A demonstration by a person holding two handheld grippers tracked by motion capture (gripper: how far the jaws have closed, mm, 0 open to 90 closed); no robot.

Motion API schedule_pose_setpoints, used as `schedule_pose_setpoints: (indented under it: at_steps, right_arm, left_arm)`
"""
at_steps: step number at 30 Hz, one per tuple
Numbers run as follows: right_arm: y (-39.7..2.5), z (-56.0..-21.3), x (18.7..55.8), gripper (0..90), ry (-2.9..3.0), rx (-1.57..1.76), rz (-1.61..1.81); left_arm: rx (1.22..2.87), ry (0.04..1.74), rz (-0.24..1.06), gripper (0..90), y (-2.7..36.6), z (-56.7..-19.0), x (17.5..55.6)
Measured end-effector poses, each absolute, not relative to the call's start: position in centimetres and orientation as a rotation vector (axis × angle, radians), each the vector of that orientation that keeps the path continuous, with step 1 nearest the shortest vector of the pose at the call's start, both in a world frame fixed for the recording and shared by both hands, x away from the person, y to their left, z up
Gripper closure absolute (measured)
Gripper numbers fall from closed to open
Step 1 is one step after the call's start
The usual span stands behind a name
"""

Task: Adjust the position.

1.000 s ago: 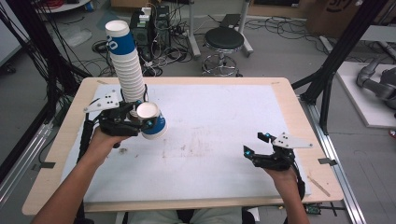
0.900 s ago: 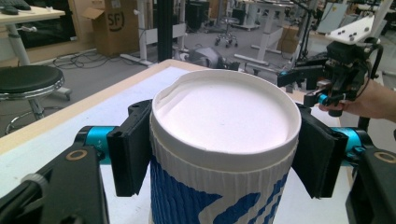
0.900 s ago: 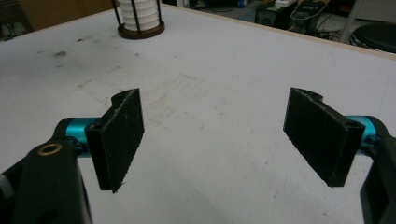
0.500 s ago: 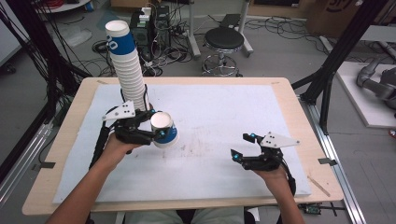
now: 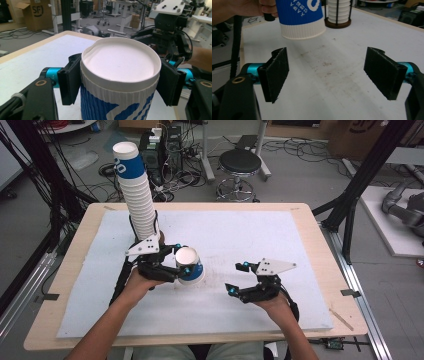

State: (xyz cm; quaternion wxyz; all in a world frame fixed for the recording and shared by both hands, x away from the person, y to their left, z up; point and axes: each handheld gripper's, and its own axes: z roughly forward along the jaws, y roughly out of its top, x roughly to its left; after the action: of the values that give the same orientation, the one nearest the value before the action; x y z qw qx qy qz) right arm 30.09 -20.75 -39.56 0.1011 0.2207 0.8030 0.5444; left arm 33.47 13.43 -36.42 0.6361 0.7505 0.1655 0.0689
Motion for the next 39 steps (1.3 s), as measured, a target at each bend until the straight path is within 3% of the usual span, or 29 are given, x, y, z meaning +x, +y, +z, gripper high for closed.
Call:
schedule_pose_setpoints:
  at_steps: [29,39]
  right_arm:
    - [-16.3,-39.9,31.0,18.8,2.454,0.458,1.722]
    - [-16.4,-39.6,30.8,30.3,2.486,0.393,1.661]
  left_arm:
    - [1.68,0.238,0.038,29.9,9.7,-36.7,32.5]
    - [1.69,0.237,0.031,30.7,9.8,-36.7,32.6]
